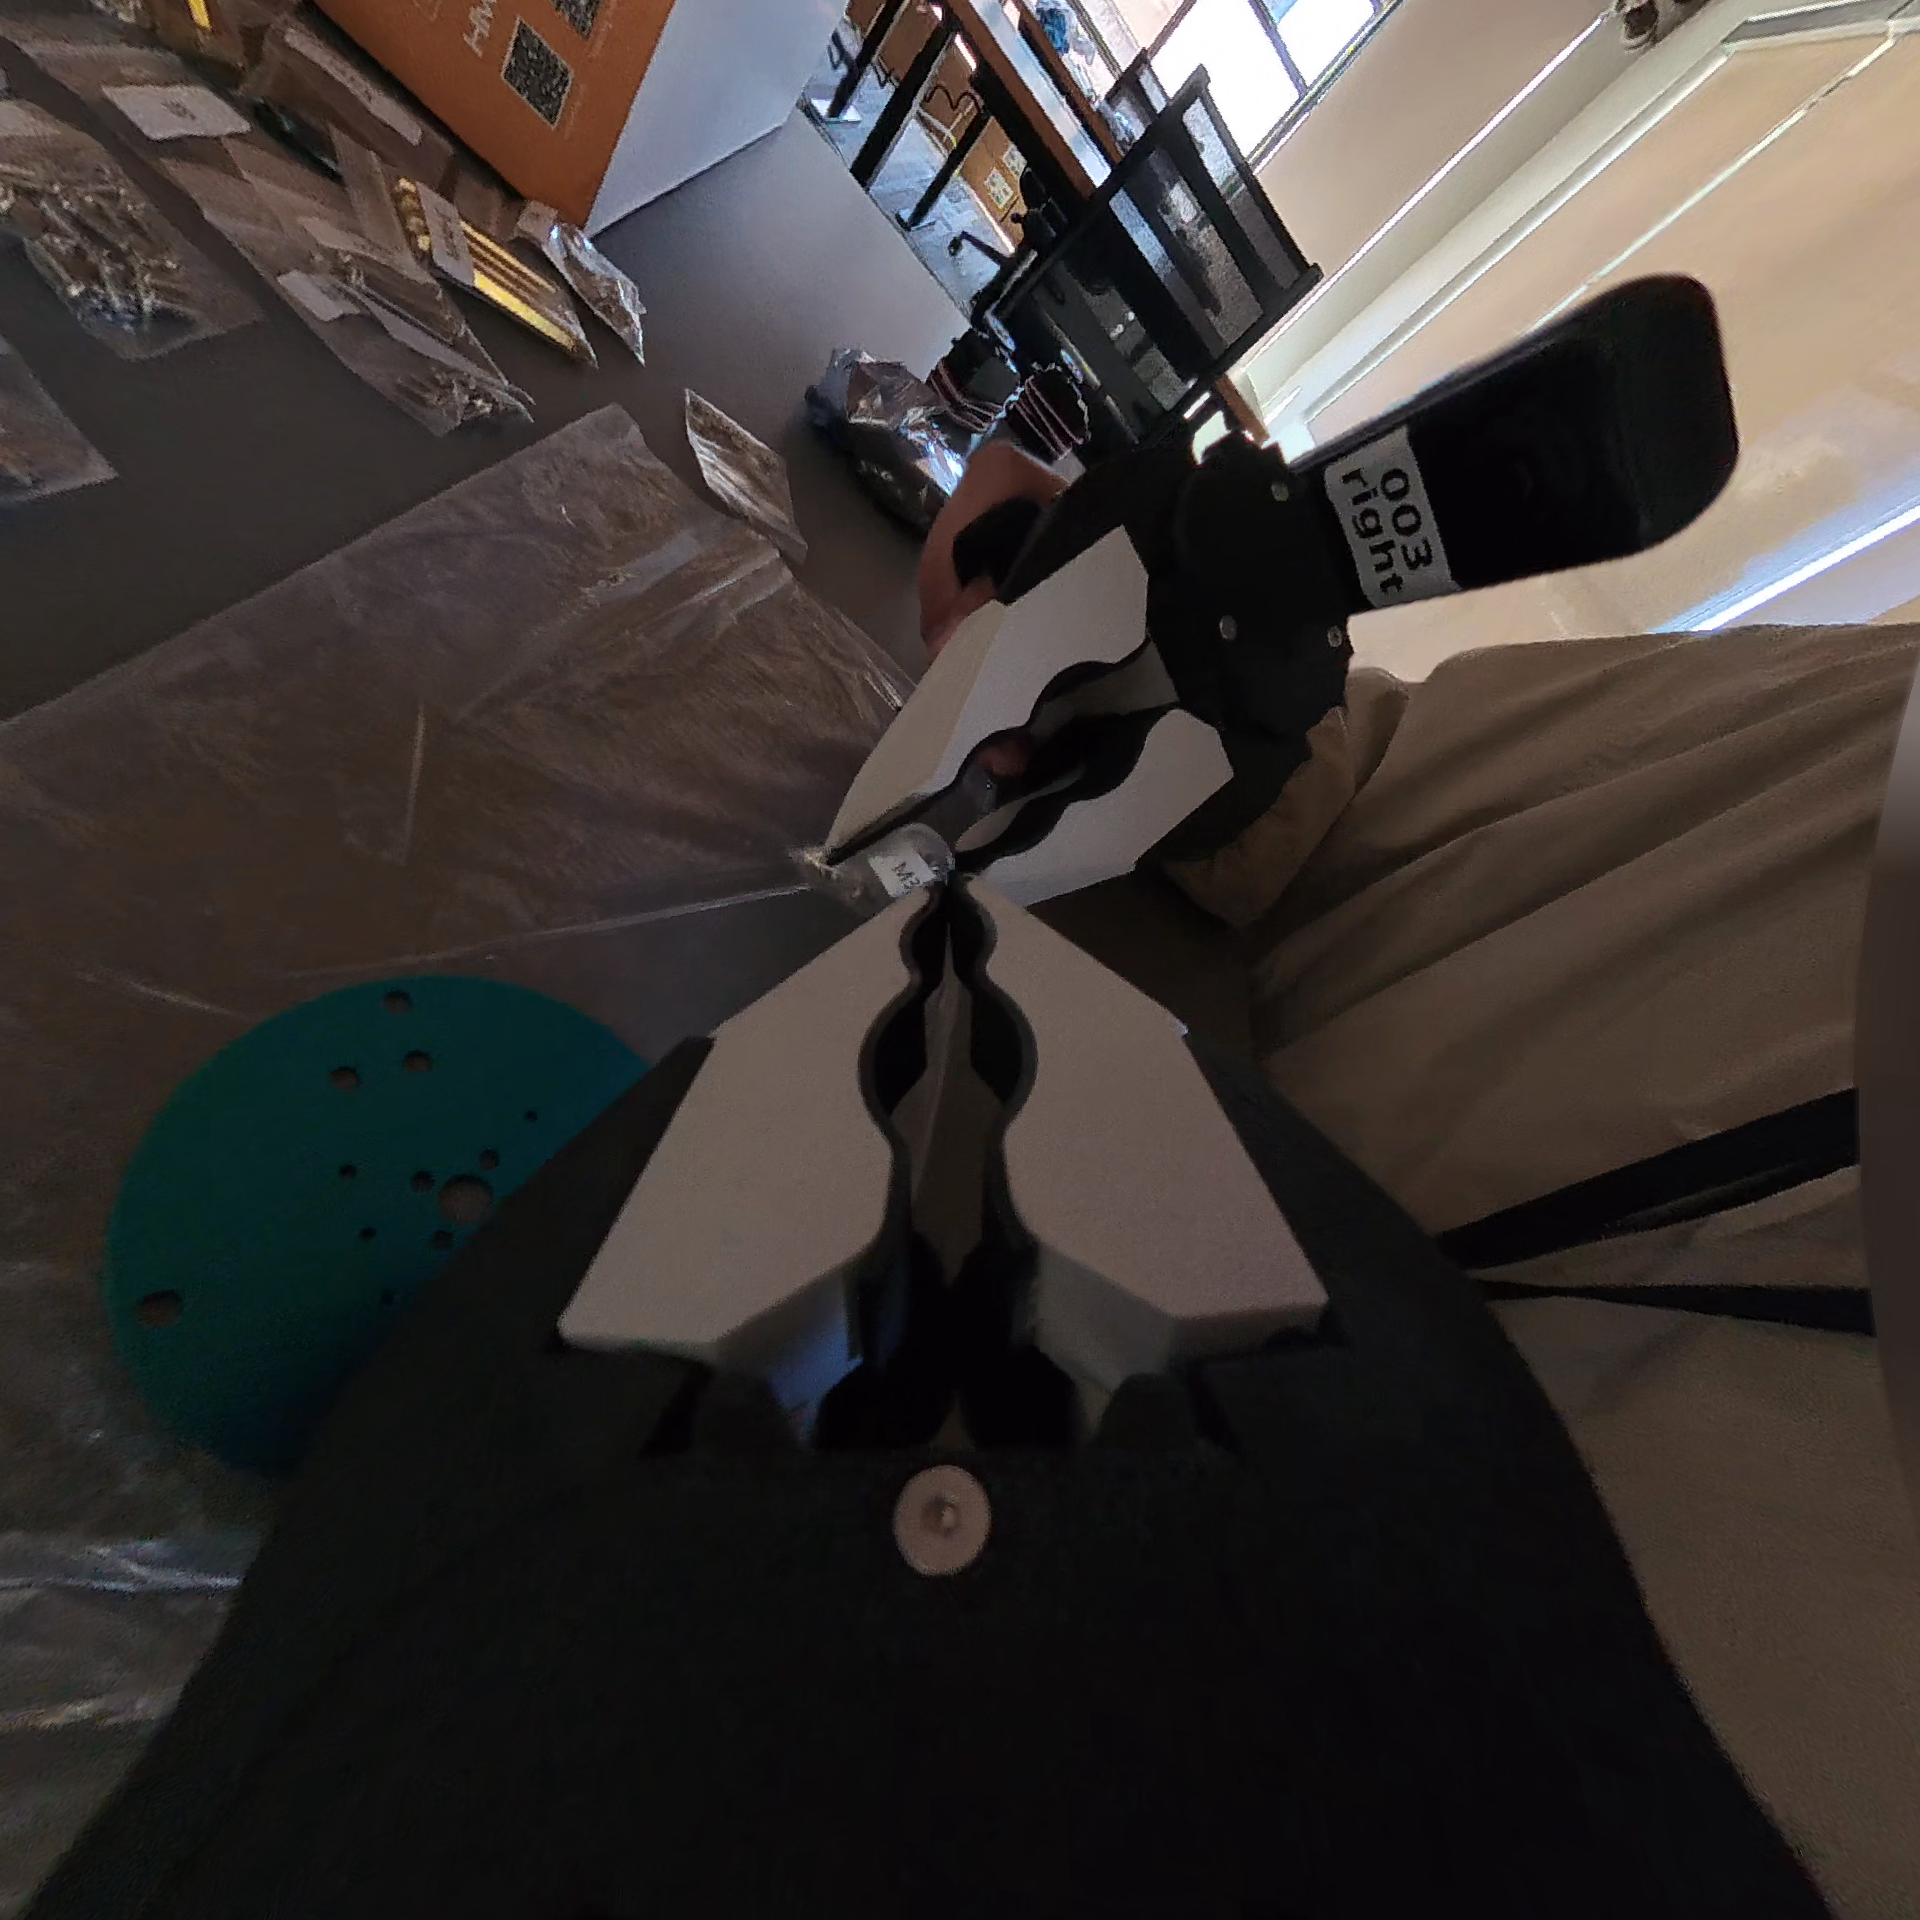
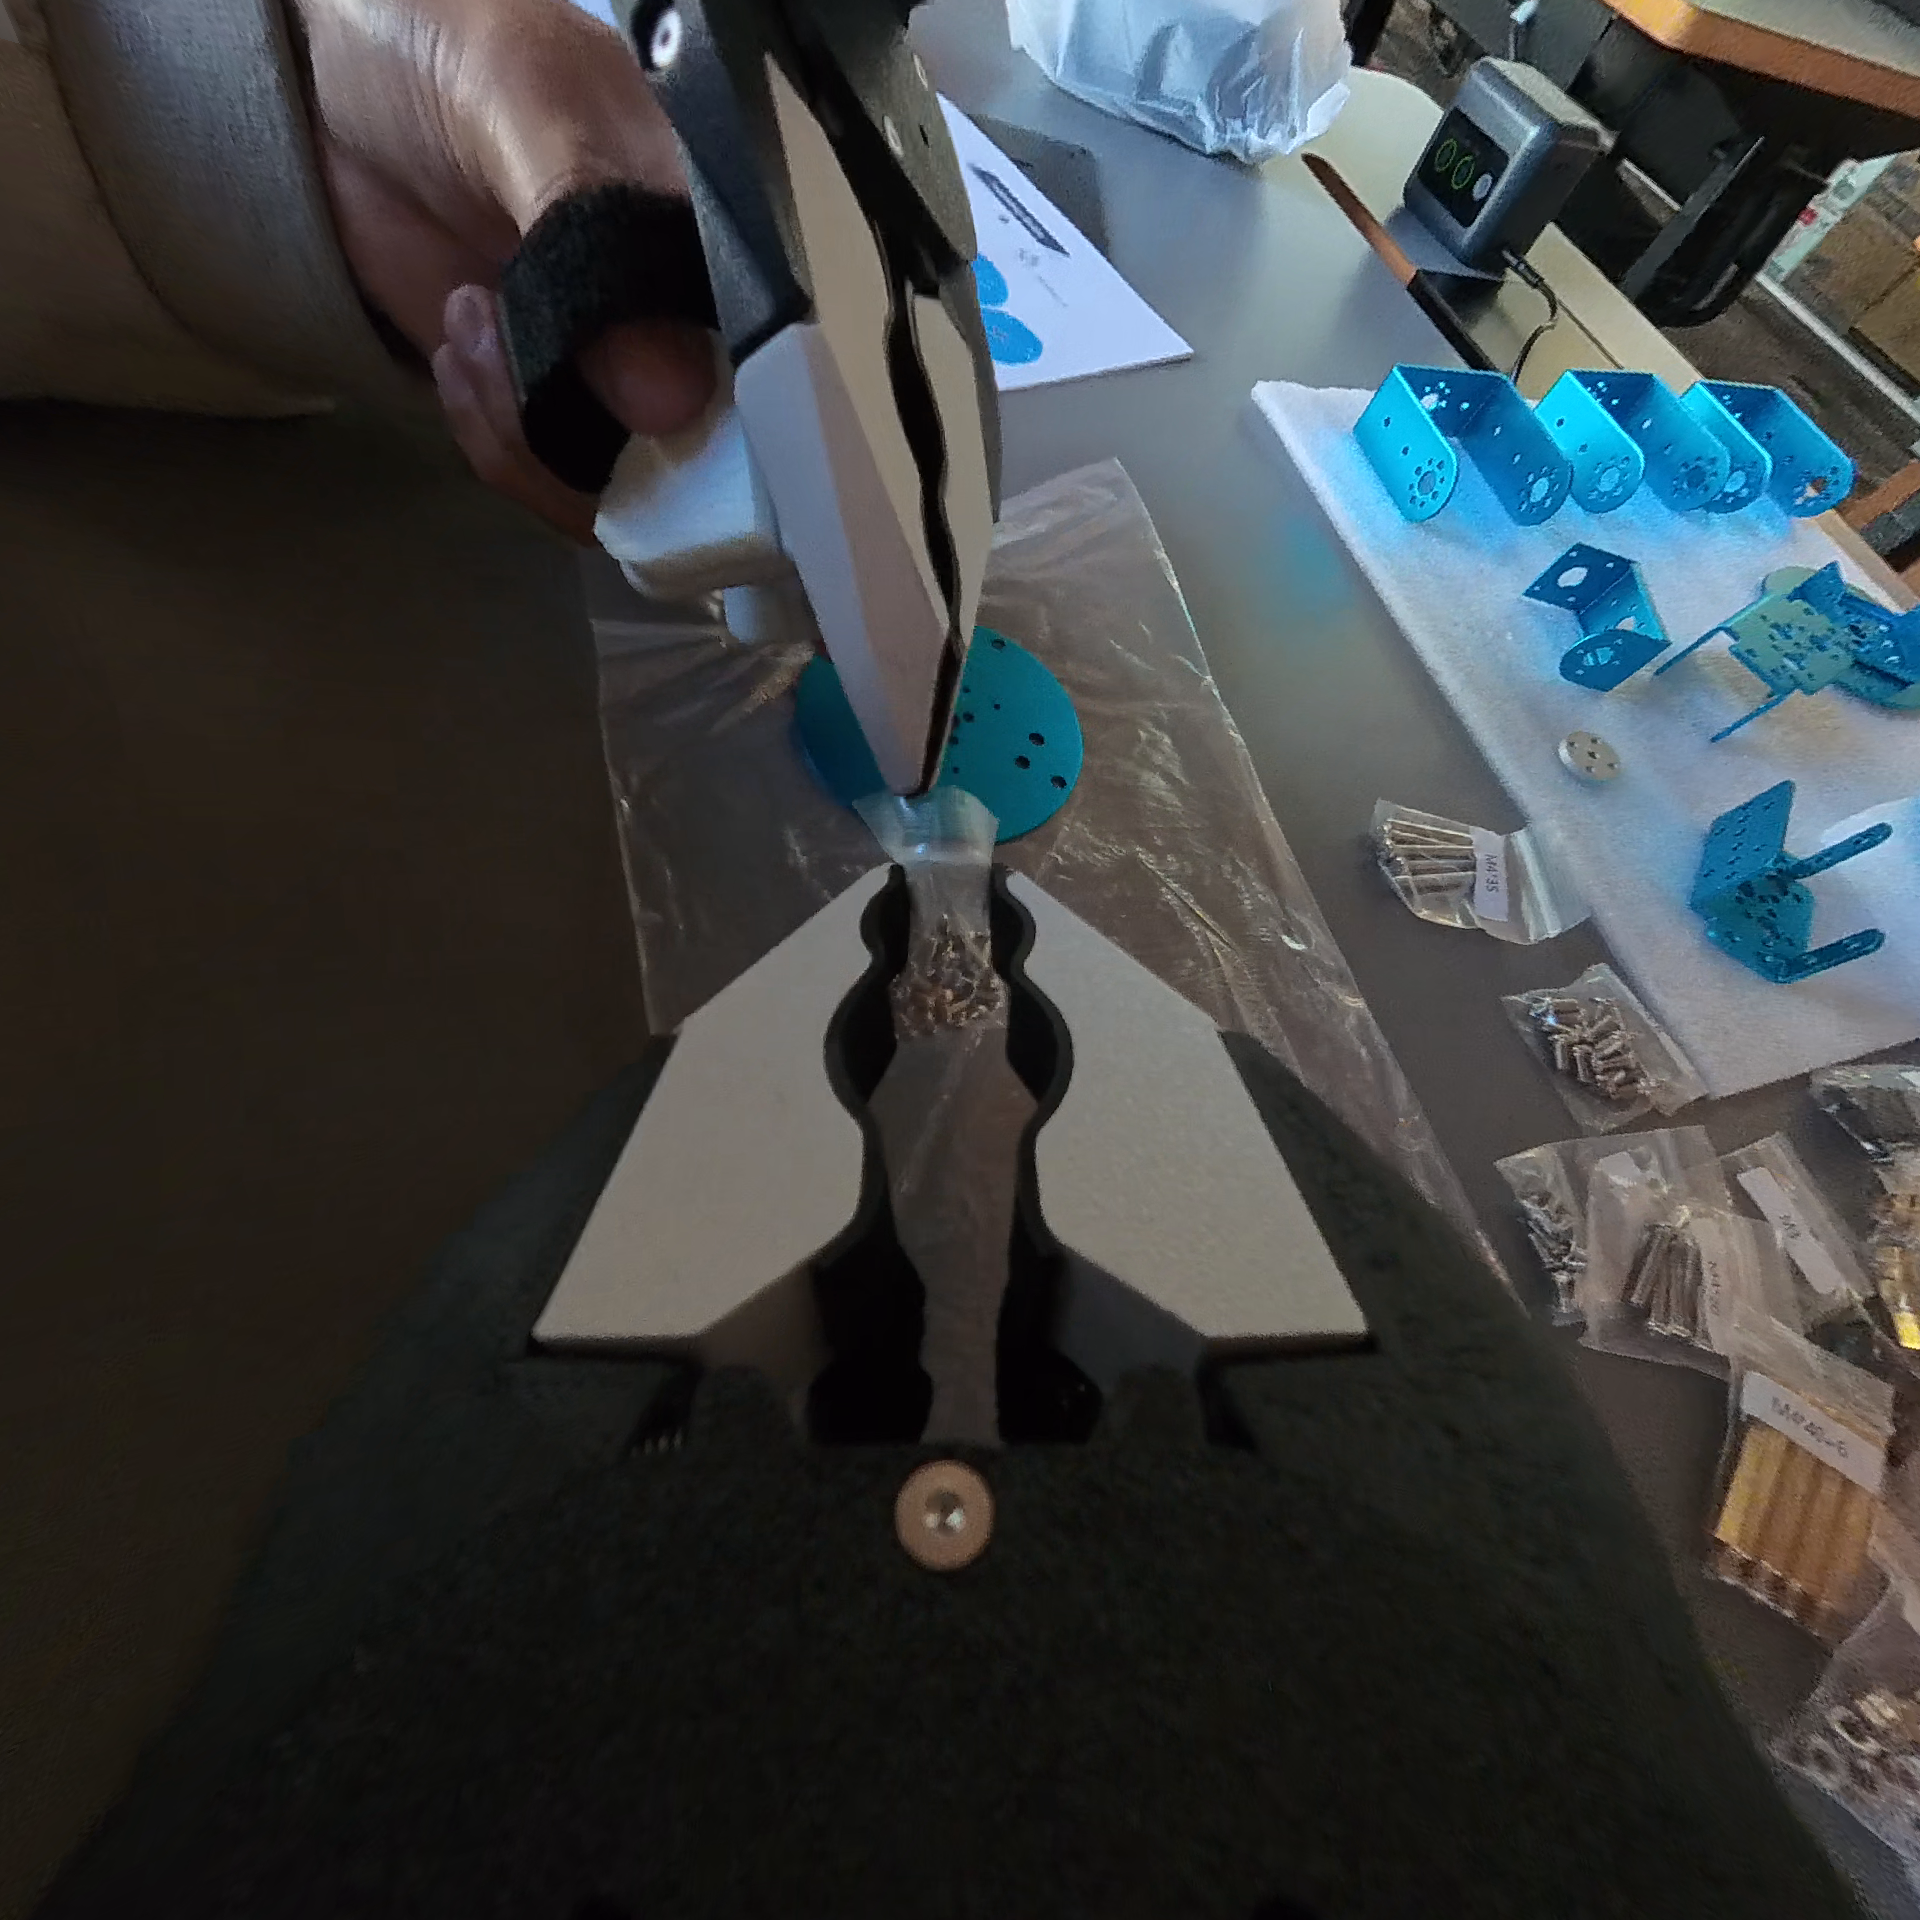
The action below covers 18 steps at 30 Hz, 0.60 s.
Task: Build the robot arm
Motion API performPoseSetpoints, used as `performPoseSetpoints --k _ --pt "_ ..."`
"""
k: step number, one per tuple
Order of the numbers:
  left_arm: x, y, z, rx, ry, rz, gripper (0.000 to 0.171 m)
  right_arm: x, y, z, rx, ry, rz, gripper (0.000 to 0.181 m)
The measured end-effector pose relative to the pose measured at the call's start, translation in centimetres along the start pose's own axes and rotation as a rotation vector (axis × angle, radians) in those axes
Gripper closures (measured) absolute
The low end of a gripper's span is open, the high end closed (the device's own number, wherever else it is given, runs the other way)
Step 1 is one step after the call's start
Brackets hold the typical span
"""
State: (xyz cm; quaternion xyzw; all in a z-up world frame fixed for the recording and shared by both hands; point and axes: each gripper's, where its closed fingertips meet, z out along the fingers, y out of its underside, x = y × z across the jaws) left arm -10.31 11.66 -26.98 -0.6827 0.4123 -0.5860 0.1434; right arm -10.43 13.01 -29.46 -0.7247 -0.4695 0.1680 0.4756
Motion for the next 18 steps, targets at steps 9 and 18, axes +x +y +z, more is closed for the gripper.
performPoseSetpoints --k 9,18 --pt "0.5 -0.6 0.1 0.053 0.032 -0.008 0.171 -0.3 -1.1 -1.0 0.109 -0.153 0.172 0.151" --pt "1.5 0.2 0.4 0.003 0.072 0.045 0.171 -0.9 -1.4 -2.2 0.186 -0.419 0.337 0.14"
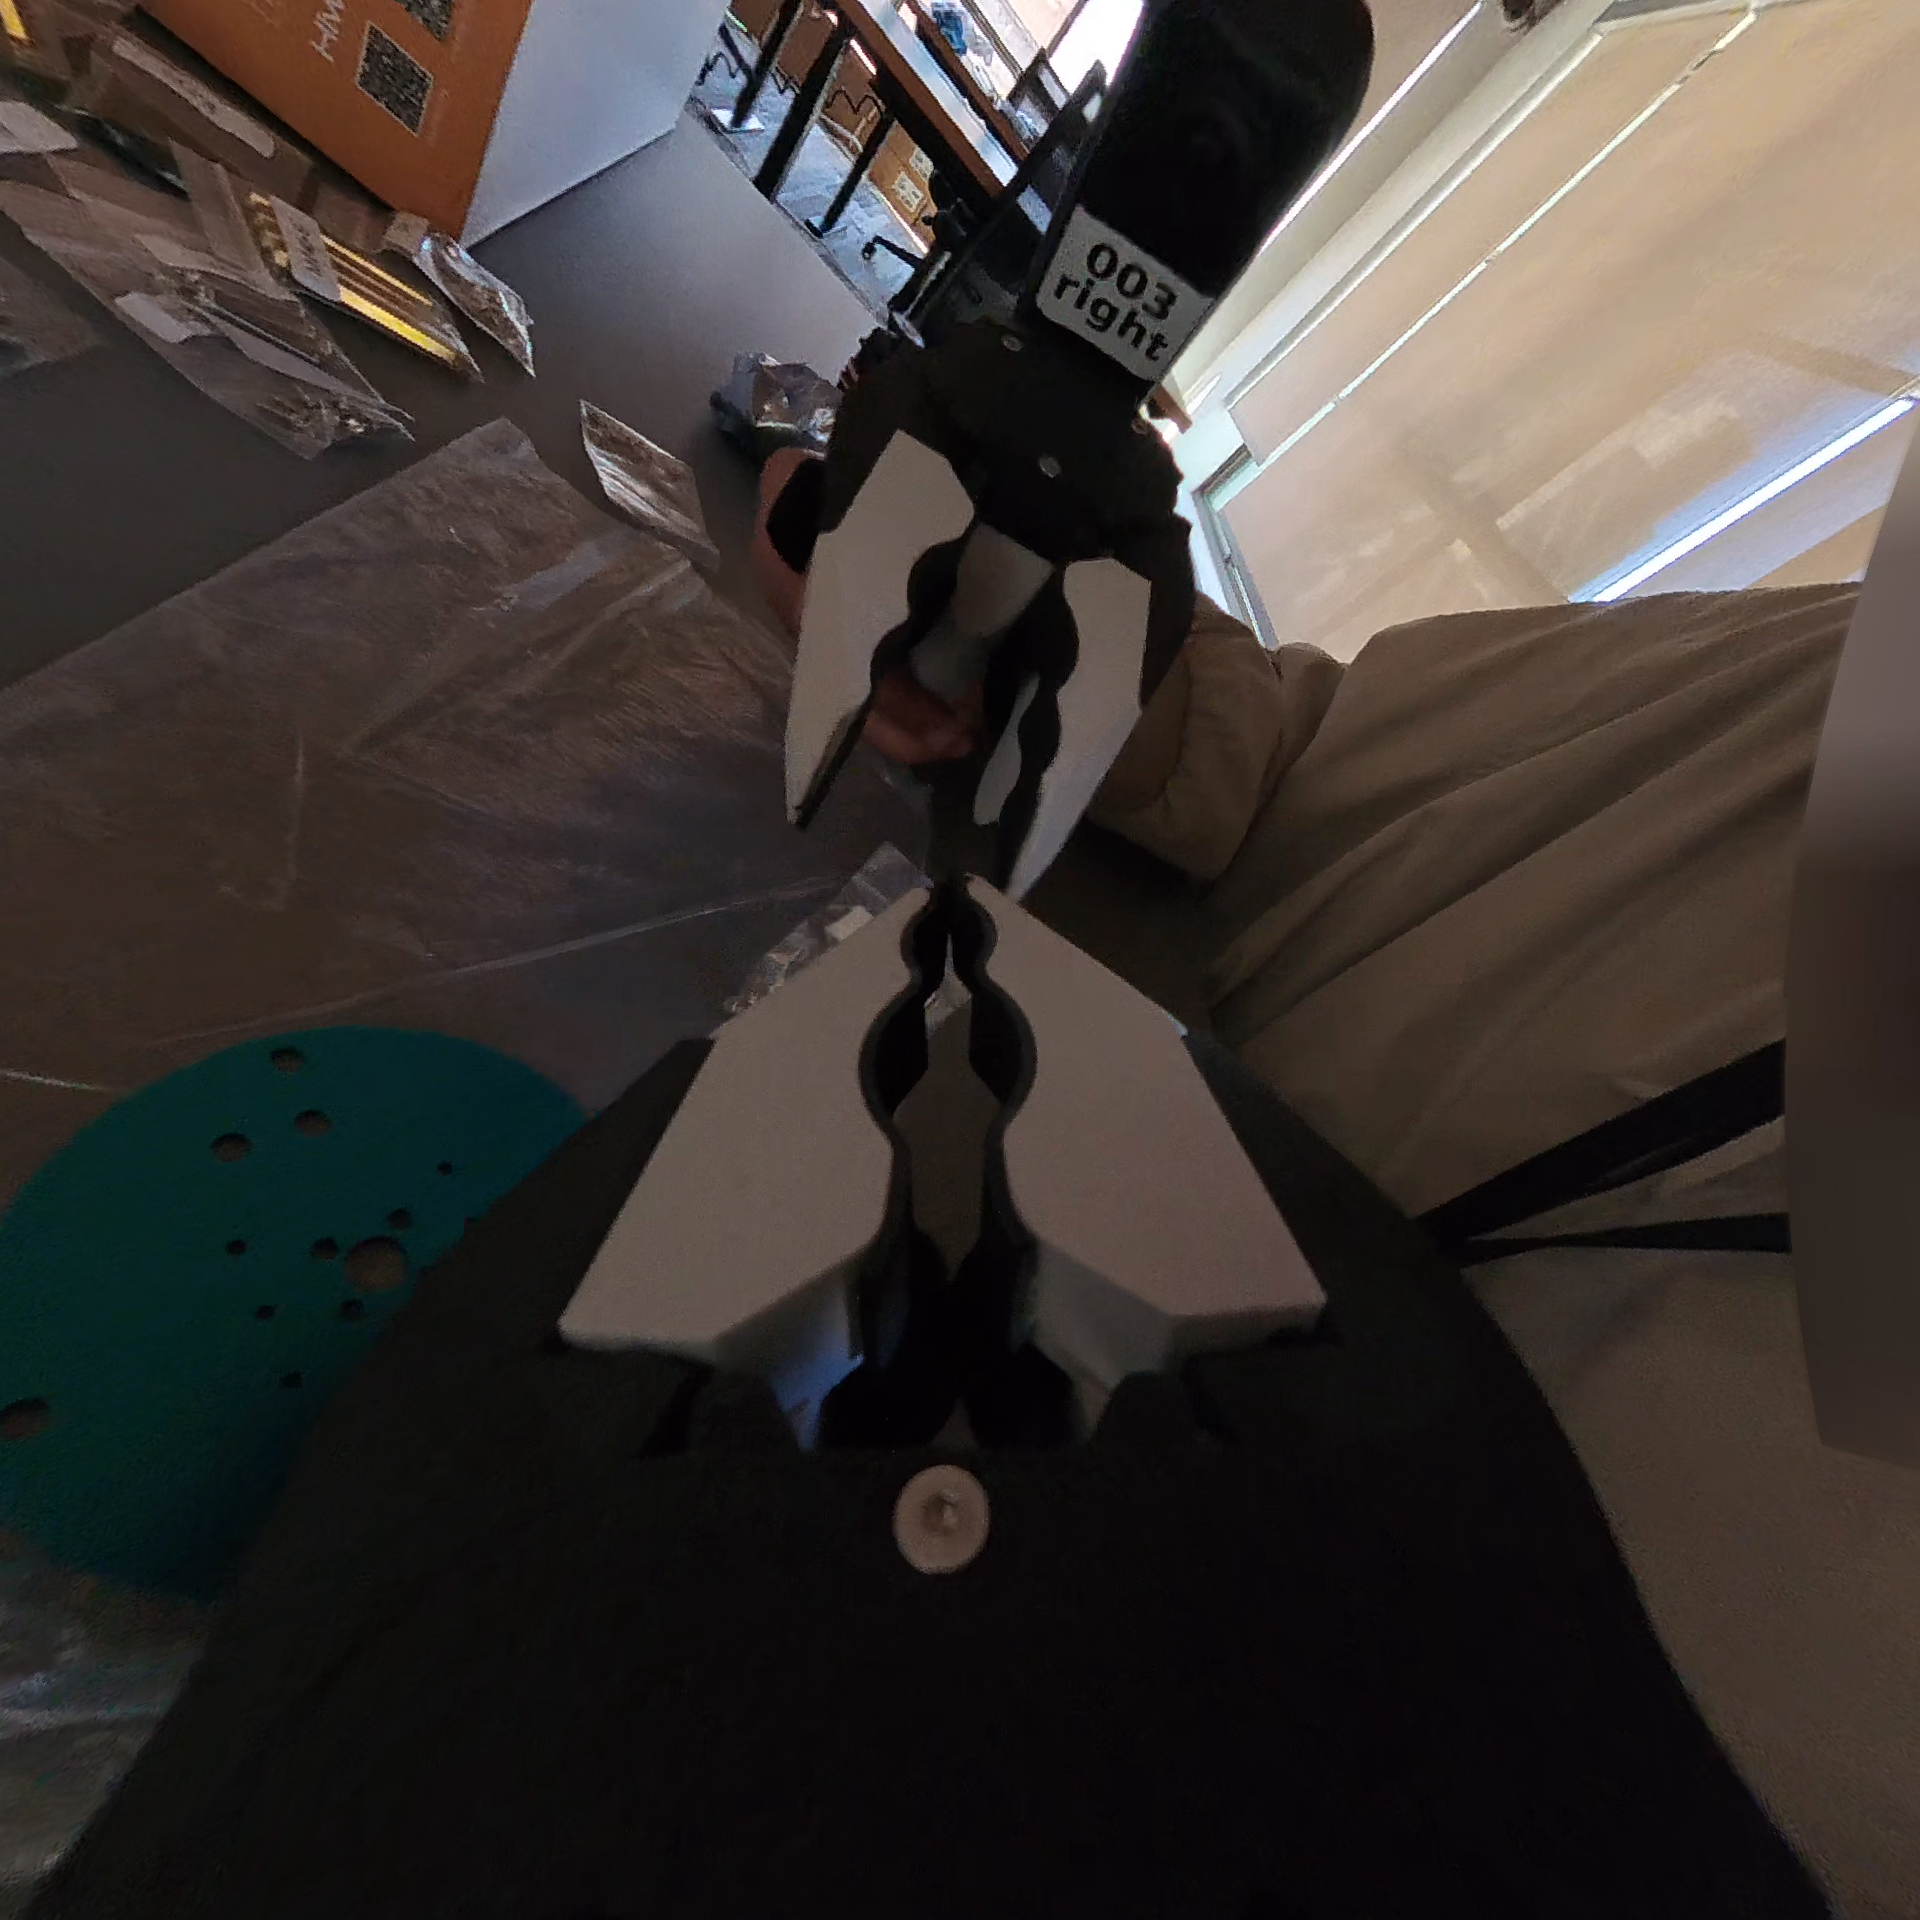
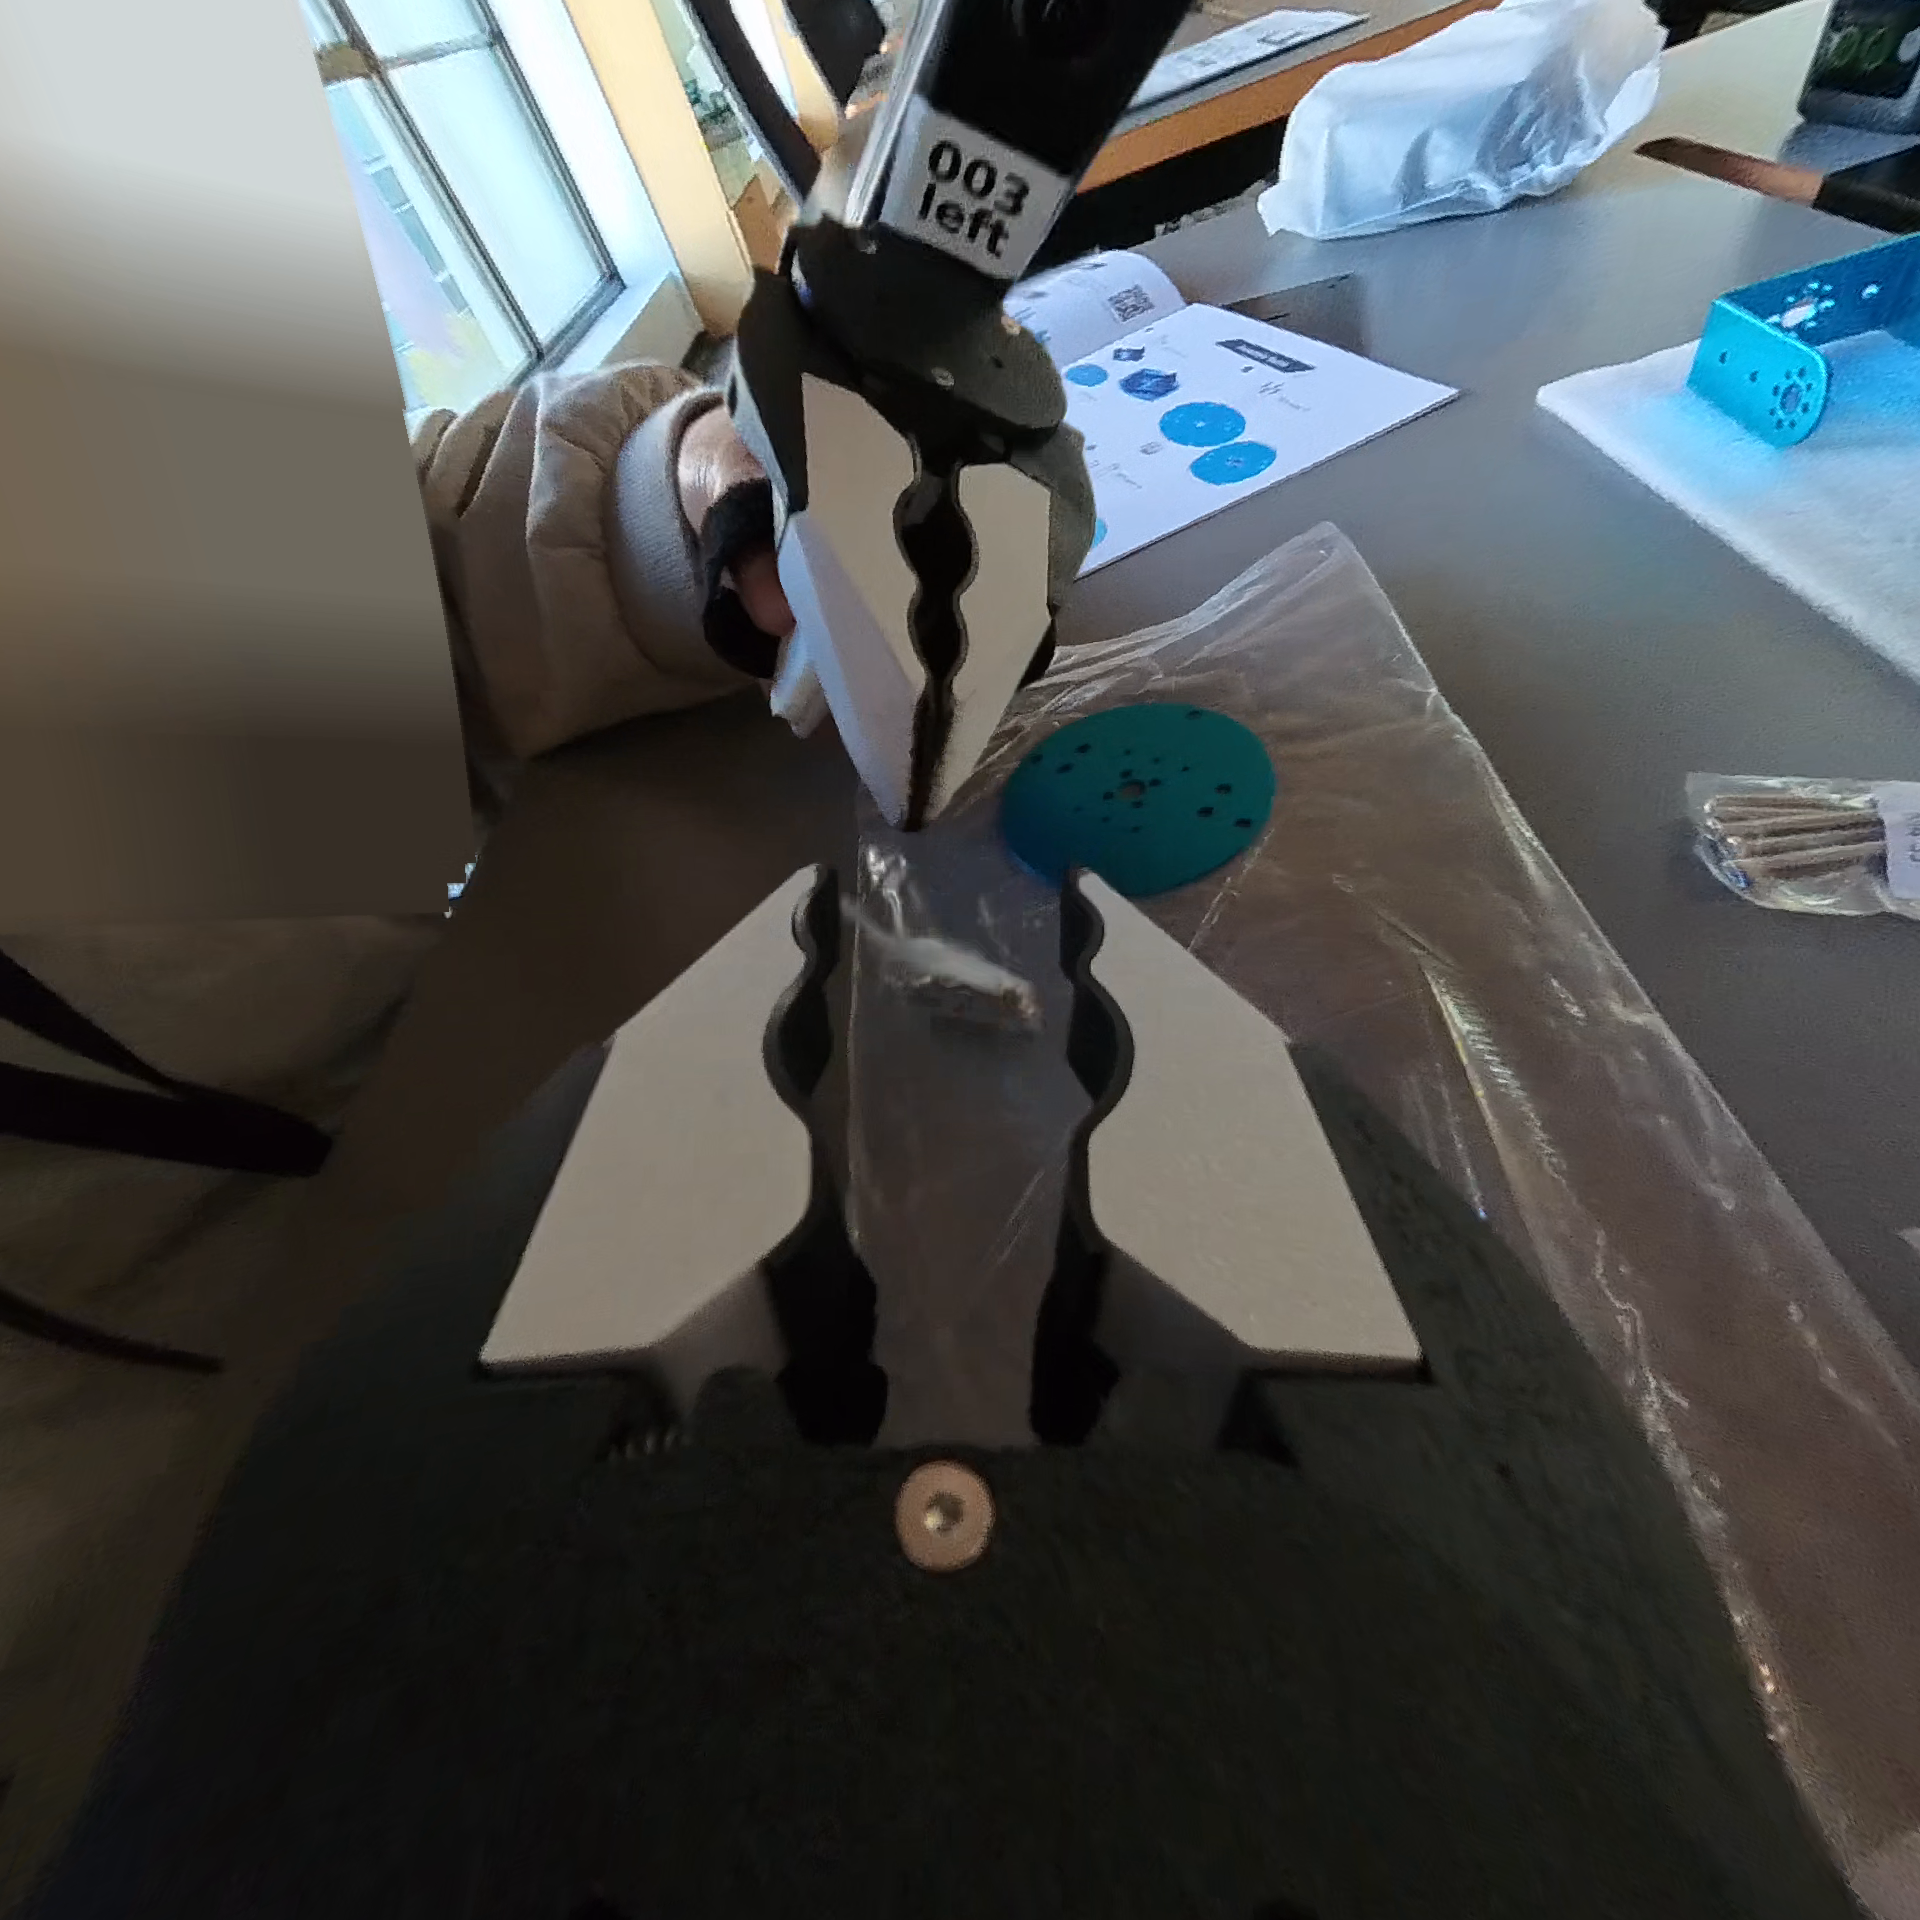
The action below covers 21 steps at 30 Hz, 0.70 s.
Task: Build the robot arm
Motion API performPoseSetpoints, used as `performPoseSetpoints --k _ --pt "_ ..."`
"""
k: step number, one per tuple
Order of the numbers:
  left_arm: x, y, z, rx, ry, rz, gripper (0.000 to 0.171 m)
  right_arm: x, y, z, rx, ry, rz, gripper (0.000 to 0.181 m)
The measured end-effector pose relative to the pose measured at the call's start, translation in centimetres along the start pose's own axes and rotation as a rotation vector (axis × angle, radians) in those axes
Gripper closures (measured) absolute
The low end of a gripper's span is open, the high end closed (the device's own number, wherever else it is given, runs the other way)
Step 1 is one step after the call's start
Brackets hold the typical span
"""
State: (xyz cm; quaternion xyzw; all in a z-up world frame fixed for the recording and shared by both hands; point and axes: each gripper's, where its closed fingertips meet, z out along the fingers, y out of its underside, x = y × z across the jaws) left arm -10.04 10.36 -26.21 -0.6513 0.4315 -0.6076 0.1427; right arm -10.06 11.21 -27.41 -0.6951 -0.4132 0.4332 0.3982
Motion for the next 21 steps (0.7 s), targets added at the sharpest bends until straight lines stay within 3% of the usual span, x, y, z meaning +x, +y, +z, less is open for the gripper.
performPoseSetpoints --k 6,10,12,14,21 --pt "-0.1 0.2 -0.1 -0.025 -0.023 0.036 0.171 0.1 1.8 0.3 -0.131 0.066 -0.116 0.154" --pt "-0.9 1.2 0.4 -0.116 -0.169 0.259 0.17 0.1 1.4 -2.2 -0.184 0.043 -0.043 0.157" --pt "-1.4 1.9 1.2 -0.157 -0.26 0.362 0.148 -1.1 3.1 -3.4 -0.315 -0.031 0.047 0.146" --pt "-1.5 3.0 2.1 -0.214 -0.285 0.397 0.14 -1.7 4.9 -4.2 -0.393 -0.016 0.15 0.143" --pt "-3.2 4.6 3.4 -0.308 -0.351 0.4 0.139 -5.5 7.4 -3.2 -0.257 0.182 0.369 0.14"
